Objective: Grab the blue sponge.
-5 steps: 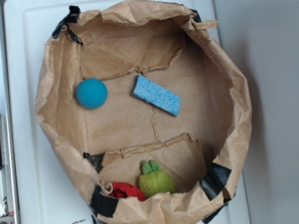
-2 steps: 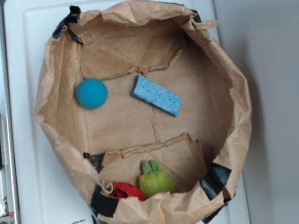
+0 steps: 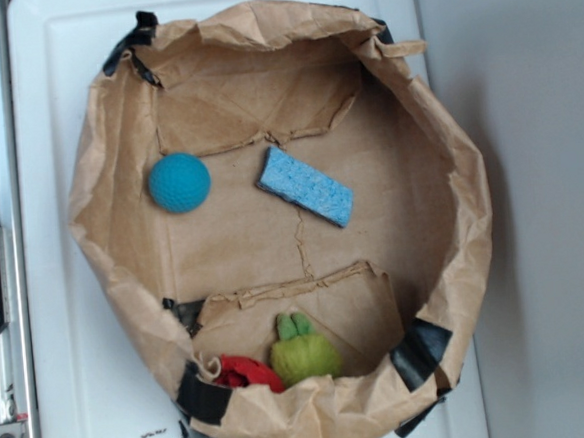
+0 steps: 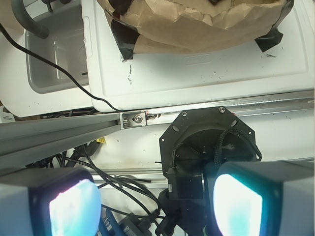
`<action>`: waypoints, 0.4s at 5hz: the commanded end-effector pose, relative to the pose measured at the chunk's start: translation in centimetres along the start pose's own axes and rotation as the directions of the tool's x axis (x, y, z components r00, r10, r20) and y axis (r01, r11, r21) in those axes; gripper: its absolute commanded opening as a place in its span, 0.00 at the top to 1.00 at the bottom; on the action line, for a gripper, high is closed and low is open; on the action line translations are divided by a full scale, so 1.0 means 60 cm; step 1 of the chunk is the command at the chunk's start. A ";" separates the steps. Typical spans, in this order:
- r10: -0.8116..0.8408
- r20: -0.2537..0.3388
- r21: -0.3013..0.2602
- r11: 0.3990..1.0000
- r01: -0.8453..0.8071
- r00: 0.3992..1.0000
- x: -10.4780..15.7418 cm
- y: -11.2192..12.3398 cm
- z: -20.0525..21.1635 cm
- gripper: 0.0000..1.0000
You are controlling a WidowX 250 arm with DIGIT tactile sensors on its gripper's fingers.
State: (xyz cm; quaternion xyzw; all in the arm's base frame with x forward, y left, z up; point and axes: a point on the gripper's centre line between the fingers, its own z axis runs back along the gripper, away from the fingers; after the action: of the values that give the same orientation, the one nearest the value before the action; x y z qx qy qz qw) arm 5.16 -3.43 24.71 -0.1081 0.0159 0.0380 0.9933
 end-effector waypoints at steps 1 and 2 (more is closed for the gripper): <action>0.035 -0.037 -0.024 0.999 -0.035 0.999 0.024 -0.007 0.003 0.00; 0.062 -0.029 -0.040 0.997 -0.063 0.998 0.062 -0.015 -0.005 0.00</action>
State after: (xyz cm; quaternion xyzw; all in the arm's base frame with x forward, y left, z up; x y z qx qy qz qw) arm 8.60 -4.12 23.82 -0.1283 0.0379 0.0710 0.9885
